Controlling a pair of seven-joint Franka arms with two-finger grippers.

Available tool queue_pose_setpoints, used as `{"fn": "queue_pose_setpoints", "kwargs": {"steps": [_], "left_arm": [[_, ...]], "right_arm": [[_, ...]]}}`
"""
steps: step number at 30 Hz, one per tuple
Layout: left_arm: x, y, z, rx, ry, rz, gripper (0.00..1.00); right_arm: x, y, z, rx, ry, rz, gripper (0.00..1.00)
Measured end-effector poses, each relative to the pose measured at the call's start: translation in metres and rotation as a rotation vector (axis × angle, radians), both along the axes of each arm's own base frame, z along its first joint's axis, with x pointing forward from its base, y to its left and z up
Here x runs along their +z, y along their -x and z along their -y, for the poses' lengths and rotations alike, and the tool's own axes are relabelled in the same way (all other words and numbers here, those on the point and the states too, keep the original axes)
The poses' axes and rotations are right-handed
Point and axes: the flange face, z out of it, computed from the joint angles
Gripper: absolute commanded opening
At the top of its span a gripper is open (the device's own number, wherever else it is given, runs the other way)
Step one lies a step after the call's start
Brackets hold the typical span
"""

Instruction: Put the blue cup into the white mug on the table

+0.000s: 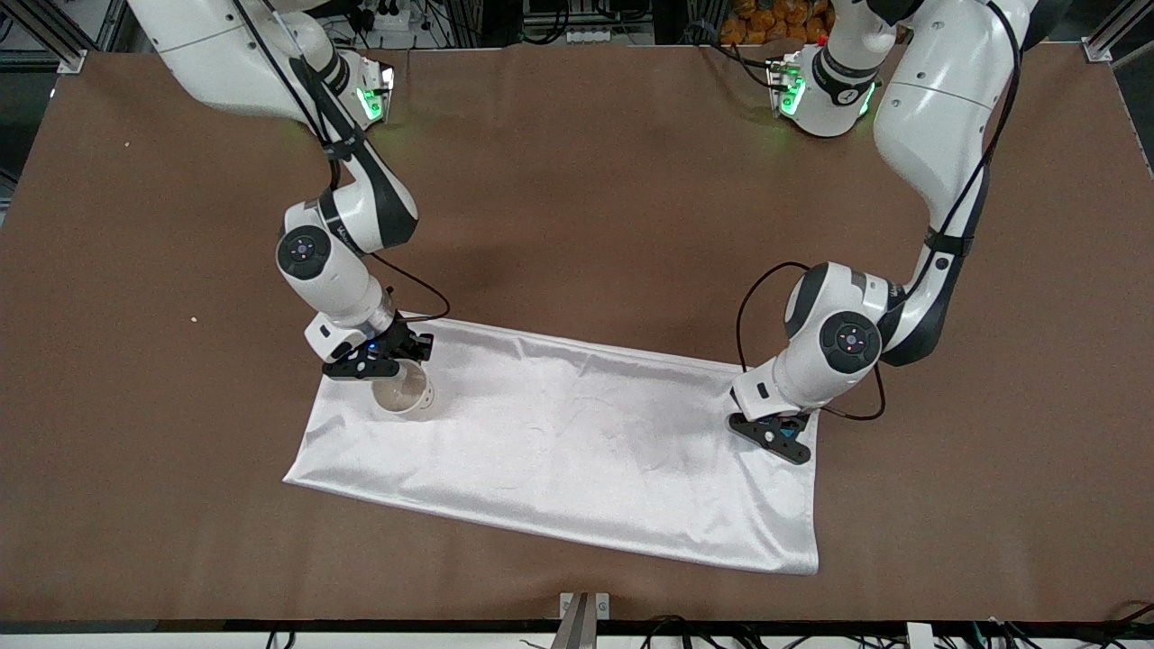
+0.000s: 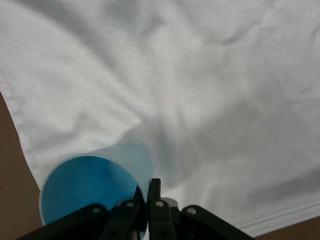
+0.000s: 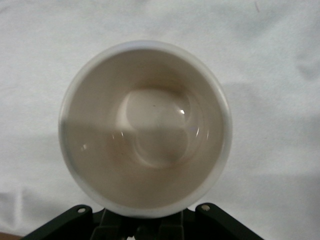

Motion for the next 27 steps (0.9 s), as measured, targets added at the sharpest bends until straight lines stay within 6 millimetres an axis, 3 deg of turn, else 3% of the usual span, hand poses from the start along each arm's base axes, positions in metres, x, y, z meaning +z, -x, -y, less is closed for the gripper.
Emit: {"fn": "queue_pose_setpoints", "kwargs": {"steps": [6, 12, 18, 27], "left_arm": [[0.010, -0.005, -0.002, -0.027, -0.026, 0.032, 0.00], [0.036, -0.008, -0.004, -0.038, -0.046, 0.055, 0.00], [0.080, -0.007, -0.010, -0.030, -0.060, 0.064, 0.00], [0.158, 0.009, -0.029, 0.050, -0.102, 0.021, 0.00]], "right_arm": [[0.016, 0.030, -0.061, -0.037, -0.019, -0.014, 0.00], [0.019, 0.071, -0.126, -0.073, -0.037, -0.033, 0.00], [0.018, 0.110, -0.172, -0.095, -0.046, -0.053, 0.00], [0.016, 0.157, -0.218, -0.146, -0.054, -0.078, 0.00]]}}
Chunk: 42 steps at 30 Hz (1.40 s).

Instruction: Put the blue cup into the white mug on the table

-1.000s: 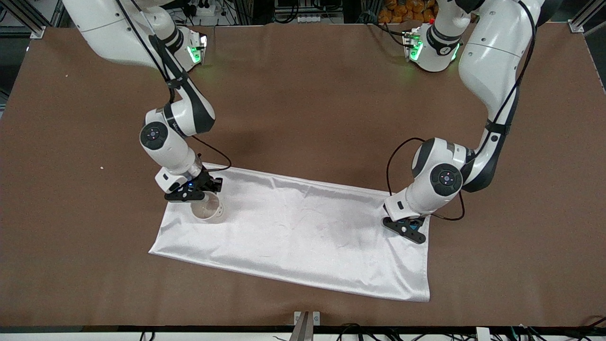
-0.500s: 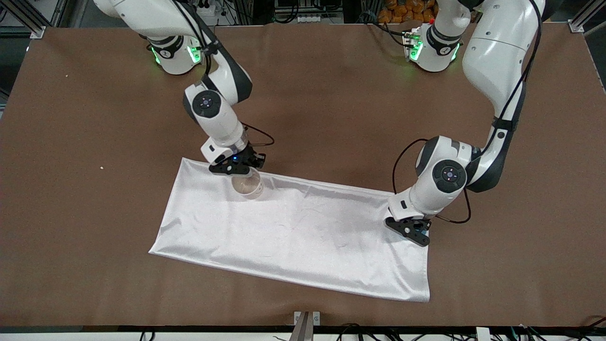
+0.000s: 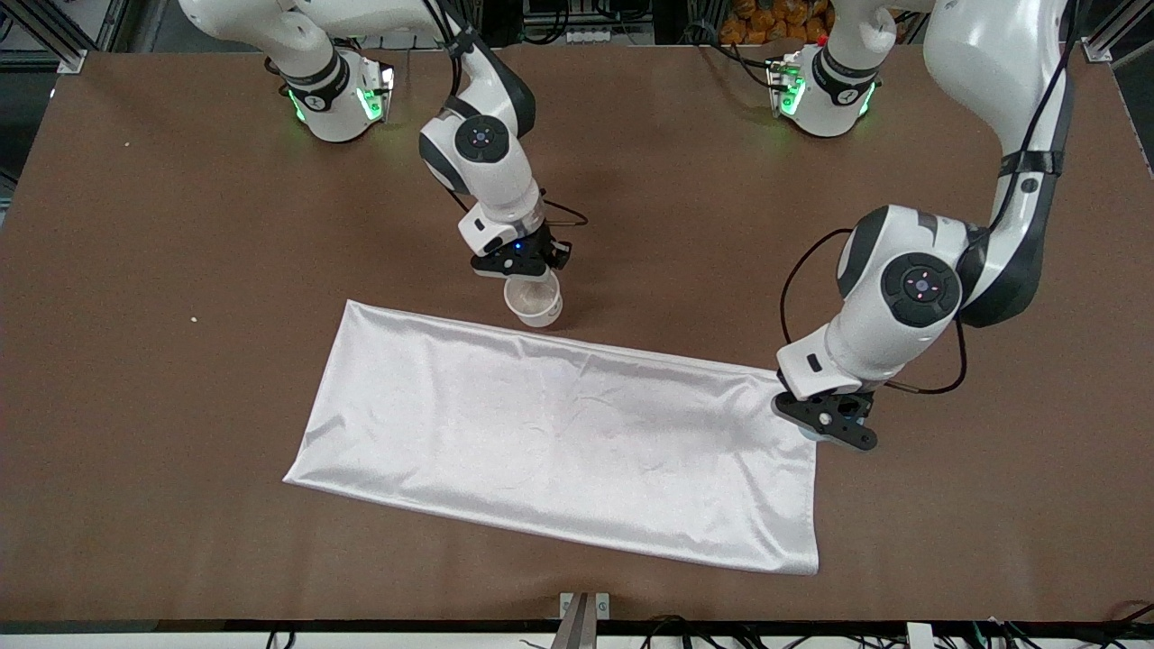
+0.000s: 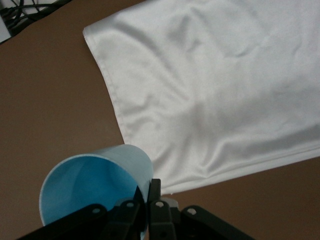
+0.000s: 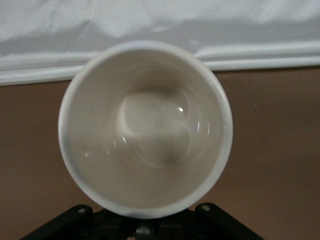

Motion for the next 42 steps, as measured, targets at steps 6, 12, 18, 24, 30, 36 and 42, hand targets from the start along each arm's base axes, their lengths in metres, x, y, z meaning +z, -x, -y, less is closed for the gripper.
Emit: {"fn": "queue_pose_setpoints", "kwargs": {"steps": [6, 12, 18, 24, 30, 36, 42], "left_arm": [[0.051, 0.024, -0.010, 0.081, 0.007, -0.040, 0.00], [0.085, 0.057, -0.035, 0.203, 0.103, -0.083, 0.00], [0.104, 0.101, -0.058, 0.245, 0.106, -0.082, 0.00], [0.115, 0.148, -0.066, 0.265, 0.089, -0.075, 0.00], [0.113, 0.178, -0.073, 0.302, 0.076, -0.078, 0.00], [0.110, 0.187, -0.075, 0.308, 0.071, -0.083, 0.00], [0.103, 0.186, -0.073, 0.305, 0.069, -0.089, 0.00]], "right_arm": [[-0.001, 0.036, -0.029, -0.029, -0.001, -0.014, 0.00], [-0.010, 0.067, -0.047, -0.050, 0.025, -0.008, 0.00], [-0.027, 0.082, -0.052, -0.075, 0.067, 0.014, 0.00], [-0.041, 0.089, -0.054, -0.097, 0.089, 0.021, 0.00], [-0.042, 0.093, -0.057, -0.115, 0.087, 0.018, 0.82], [-0.040, 0.095, -0.060, -0.124, 0.083, 0.020, 1.00], [-0.034, 0.099, -0.065, -0.117, 0.122, 0.015, 1.00]]}}
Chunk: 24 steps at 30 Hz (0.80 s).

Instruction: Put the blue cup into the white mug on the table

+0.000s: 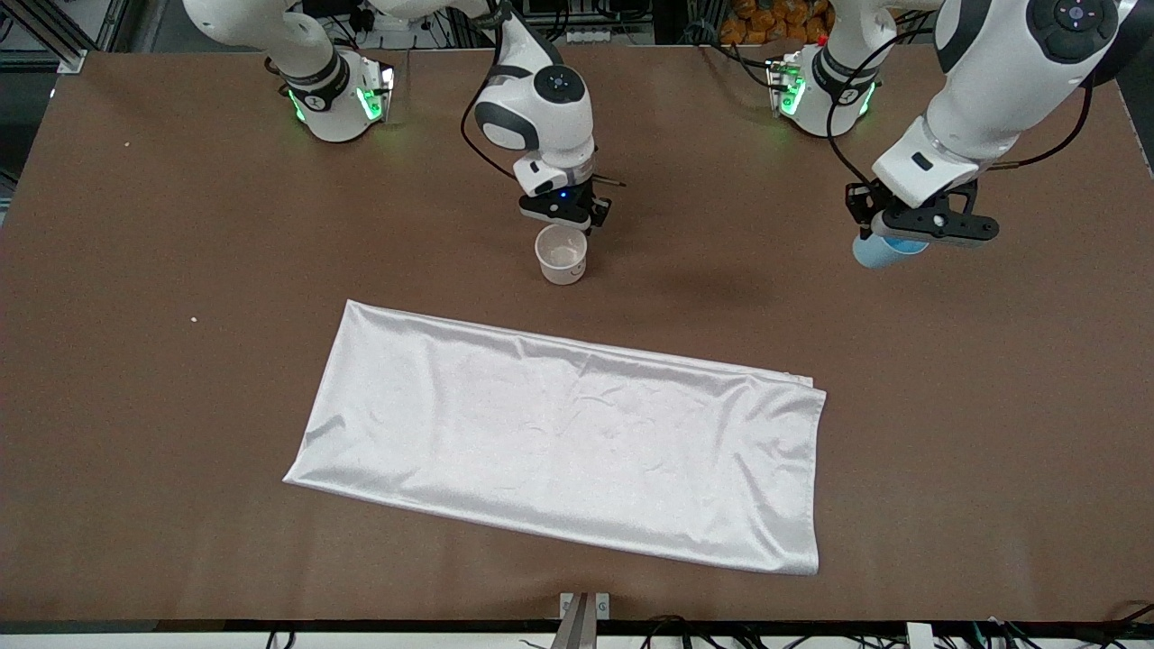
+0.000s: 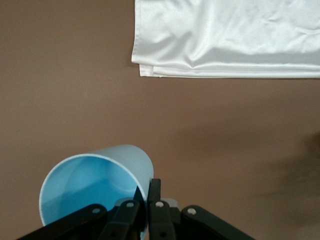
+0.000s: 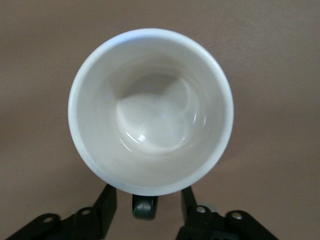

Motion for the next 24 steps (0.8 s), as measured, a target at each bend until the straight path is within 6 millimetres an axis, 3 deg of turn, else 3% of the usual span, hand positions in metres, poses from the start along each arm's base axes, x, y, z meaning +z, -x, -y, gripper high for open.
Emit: {"fn": "queue_pose_setpoints", "kwargs": {"steps": [4, 8, 14, 19, 24], "left_arm": [[-0.003, -0.001, 0.003, -0.006, 0.000, -0.001, 0.00], [-0.003, -0.002, 0.009, -0.017, 0.002, 0.005, 0.00], [-0.006, -0.005, 0.029, -0.052, 0.000, 0.002, 0.00], [-0.012, -0.015, 0.050, -0.089, 0.002, -0.002, 0.00], [-0.016, -0.028, 0.080, -0.141, 0.005, 0.000, 0.00]], "right_arm": [[0.019, -0.005, -0.003, -0.009, 0.064, -0.010, 1.00], [0.052, -0.012, -0.007, -0.020, 0.092, -0.002, 1.00], [0.091, -0.020, -0.006, -0.020, 0.074, 0.026, 1.00], [0.100, -0.042, 0.012, 0.004, 0.092, 0.024, 1.00], [0.098, -0.091, 0.051, 0.047, 0.115, 0.011, 1.00]]}}
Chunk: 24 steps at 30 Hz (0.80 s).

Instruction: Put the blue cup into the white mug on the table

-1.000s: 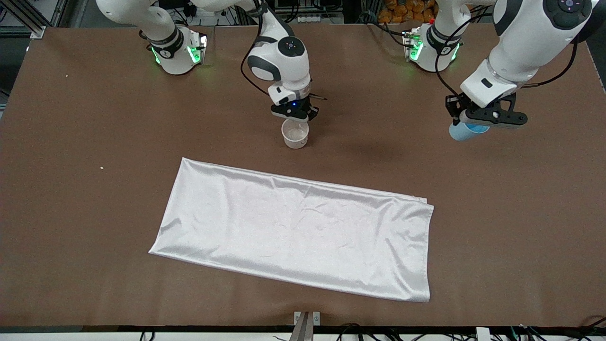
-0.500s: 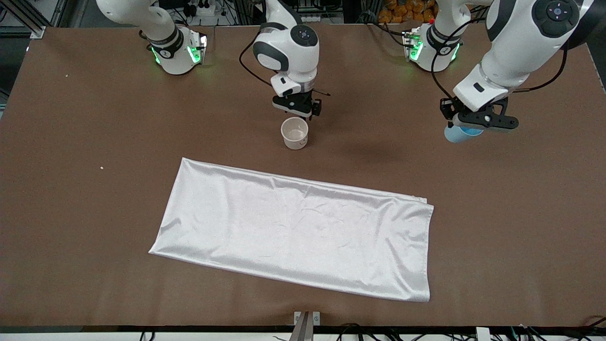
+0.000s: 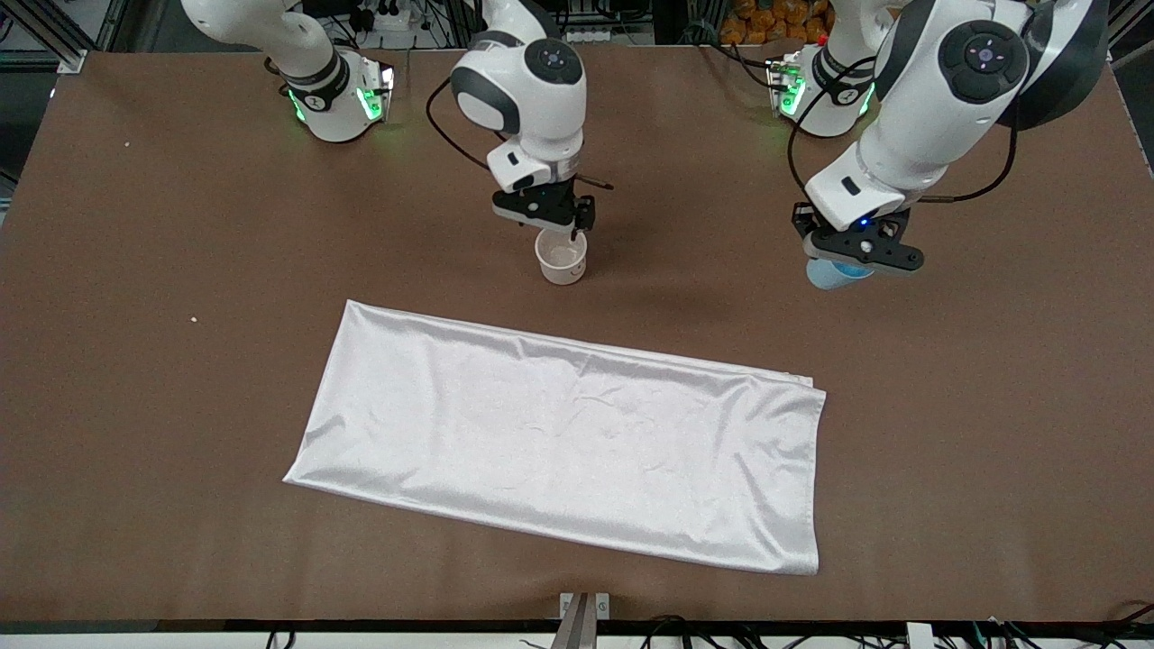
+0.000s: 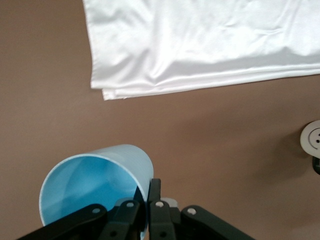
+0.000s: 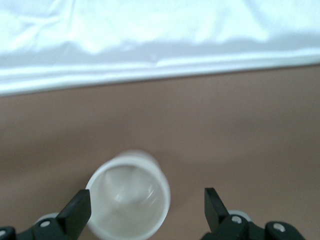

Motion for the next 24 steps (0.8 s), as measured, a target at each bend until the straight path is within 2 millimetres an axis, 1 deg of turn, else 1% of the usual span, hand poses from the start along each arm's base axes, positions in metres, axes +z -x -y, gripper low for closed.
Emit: {"fn": "queue_pose_setpoints", "kwargs": {"steps": [2, 3, 4, 5, 8, 9, 10, 13, 14, 16, 19, 21, 24], "left_arm": [[-0.002, -0.005, 0.013, -0.026, -0.004, 0.002, 0.00], [-0.004, -0.008, 0.020, -0.044, -0.010, 0.006, 0.00], [-0.005, -0.009, 0.025, -0.056, -0.014, 0.008, 0.00], [-0.006, -0.012, 0.034, -0.075, -0.018, 0.011, 0.00], [-0.011, -0.016, 0.059, -0.119, -0.023, 0.014, 0.00], [-0.013, -0.016, 0.067, -0.122, -0.023, 0.015, 0.00], [-0.015, -0.017, 0.076, -0.123, -0.022, 0.015, 0.00], [-0.021, -0.016, 0.106, -0.135, -0.015, 0.013, 0.00], [-0.023, -0.016, 0.117, -0.144, -0.012, 0.012, 0.00], [-0.027, -0.014, 0.139, -0.150, -0.003, 0.011, 0.00], [-0.035, -0.010, 0.170, -0.138, 0.011, 0.004, 0.00], [-0.042, -0.004, 0.190, -0.121, 0.016, -0.007, 0.00], [-0.055, 0.014, 0.223, -0.088, 0.016, -0.027, 0.00]], "right_arm": [[-0.001, -0.027, 0.025, 0.021, 0.011, -0.010, 1.00], [-0.002, -0.044, 0.043, 0.033, 0.017, -0.016, 1.00], [-0.003, -0.055, 0.054, 0.040, 0.021, -0.020, 1.00], [-0.003, -0.072, 0.074, 0.050, 0.026, -0.027, 1.00], [-0.005, -0.113, 0.129, 0.069, 0.038, -0.045, 1.00], [-0.006, -0.123, 0.144, 0.072, 0.040, -0.050, 1.00], [-0.006, -0.134, 0.164, 0.076, 0.044, -0.057, 1.00], [-0.010, -0.161, 0.219, 0.086, 0.051, -0.078, 1.00], [-0.012, -0.169, 0.238, 0.088, 0.052, -0.086, 1.00], [-0.016, -0.180, 0.268, 0.091, 0.054, -0.100, 1.00], [-0.024, -0.192, 0.309, 0.102, 0.056, -0.121, 1.00], [-0.028, -0.198, 0.330, 0.116, 0.055, -0.133, 1.00], [-0.032, -0.203, 0.355, 0.138, 0.054, -0.146, 1.00]]}}
